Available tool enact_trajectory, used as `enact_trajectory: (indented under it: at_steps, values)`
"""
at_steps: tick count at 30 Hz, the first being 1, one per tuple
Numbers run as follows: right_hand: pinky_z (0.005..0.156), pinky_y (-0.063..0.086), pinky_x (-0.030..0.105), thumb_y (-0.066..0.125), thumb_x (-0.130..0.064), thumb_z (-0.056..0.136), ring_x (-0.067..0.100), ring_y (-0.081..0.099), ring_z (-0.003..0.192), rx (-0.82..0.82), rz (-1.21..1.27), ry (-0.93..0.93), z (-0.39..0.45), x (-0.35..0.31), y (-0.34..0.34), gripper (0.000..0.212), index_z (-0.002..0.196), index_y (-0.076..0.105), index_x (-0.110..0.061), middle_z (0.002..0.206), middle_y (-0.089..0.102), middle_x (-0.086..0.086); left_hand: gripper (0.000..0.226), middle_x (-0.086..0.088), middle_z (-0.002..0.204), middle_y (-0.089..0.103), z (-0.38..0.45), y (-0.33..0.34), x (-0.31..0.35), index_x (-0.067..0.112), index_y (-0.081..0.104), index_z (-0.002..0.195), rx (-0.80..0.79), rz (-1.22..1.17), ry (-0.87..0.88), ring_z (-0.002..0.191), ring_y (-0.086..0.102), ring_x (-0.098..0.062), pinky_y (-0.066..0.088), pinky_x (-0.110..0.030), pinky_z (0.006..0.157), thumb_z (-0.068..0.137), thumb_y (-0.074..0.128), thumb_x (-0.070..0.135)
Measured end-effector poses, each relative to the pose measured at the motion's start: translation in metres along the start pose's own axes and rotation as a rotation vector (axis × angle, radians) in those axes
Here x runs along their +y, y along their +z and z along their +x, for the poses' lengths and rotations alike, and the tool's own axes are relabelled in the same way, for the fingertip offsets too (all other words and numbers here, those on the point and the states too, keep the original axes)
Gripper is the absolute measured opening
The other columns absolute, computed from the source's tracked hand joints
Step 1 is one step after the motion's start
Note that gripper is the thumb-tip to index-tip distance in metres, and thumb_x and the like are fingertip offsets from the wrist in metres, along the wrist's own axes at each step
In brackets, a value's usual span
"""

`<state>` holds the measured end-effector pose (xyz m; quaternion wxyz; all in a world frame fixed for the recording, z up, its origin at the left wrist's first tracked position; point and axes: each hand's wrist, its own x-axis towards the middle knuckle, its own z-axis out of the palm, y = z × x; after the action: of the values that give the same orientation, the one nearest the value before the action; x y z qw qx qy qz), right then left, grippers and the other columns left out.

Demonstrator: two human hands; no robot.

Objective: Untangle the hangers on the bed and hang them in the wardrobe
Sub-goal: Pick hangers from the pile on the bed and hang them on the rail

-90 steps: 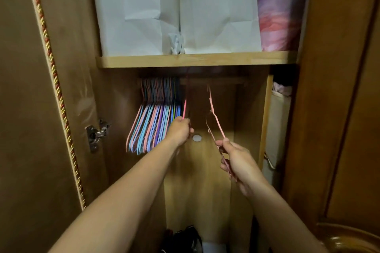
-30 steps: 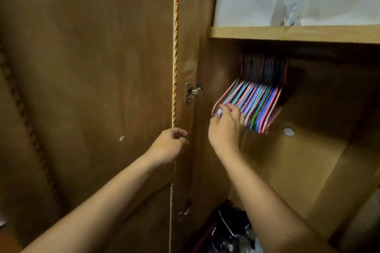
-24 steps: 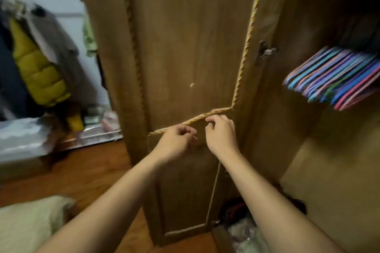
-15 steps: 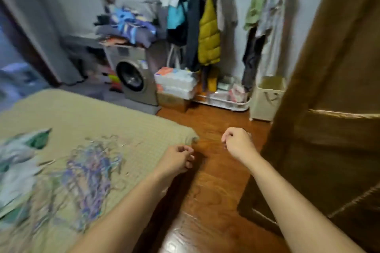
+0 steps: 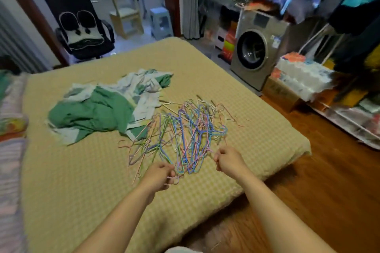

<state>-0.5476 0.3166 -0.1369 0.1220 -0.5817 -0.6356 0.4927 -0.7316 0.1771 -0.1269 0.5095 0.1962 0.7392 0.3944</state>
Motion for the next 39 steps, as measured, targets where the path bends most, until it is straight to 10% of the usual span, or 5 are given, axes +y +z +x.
enact_trajectory:
  at_steps: [22,33,36,39]
  values:
    - [0.037,0.044,0.025,0.047,-0.014,0.103,0.022,0.051,0.053,-0.206,0.496,0.675,0.310,0.188,0.074,0.013,0.091,0.048,-0.010,0.074,0.044,0.011,0.018,-0.006,0.070,0.062,0.208,0.064,-0.102,0.001,0.064,0.096,0.455,-0.274,-0.378,0.057,0.055,-0.018,0.043,-0.024,0.053,0.100,0.046,0.003]
    - [0.055,0.059,0.032,0.036,-0.035,0.107,0.025,0.070,0.060,0.150,0.401,-0.071,0.321,0.096,-0.003,0.039,0.099,0.060,-0.006,0.073,0.071,0.011,0.021,-0.004,0.074,0.066,0.235,0.116,-0.120,0.004,0.065,0.094,0.371,-0.267,-0.325,0.059,0.061,-0.016,0.044,-0.022,0.053,0.098,0.046,-0.004]
    - [0.055,0.059,0.033,0.036,-0.032,0.107,0.028,0.071,0.059,0.145,0.385,-0.142,0.316,0.057,-0.013,0.043,0.093,0.056,0.003,0.070,0.071,0.014,0.021,0.000,0.103,0.065,0.245,0.134,-0.106,0.020,0.065,0.107,0.285,-0.191,-0.167,0.091,0.060,-0.016,0.049,-0.018,0.070,0.090,0.066,0.009]
    - [0.052,0.057,0.029,0.037,-0.028,0.107,0.023,0.070,0.056,0.087,0.403,-0.143,0.303,0.027,0.001,0.039,0.088,0.057,-0.001,0.066,0.072,0.009,0.072,0.021,0.130,0.043,0.248,0.143,-0.093,0.044,0.047,0.132,0.261,-0.096,0.027,0.124,0.046,0.003,0.039,-0.016,0.105,0.070,0.084,0.046]
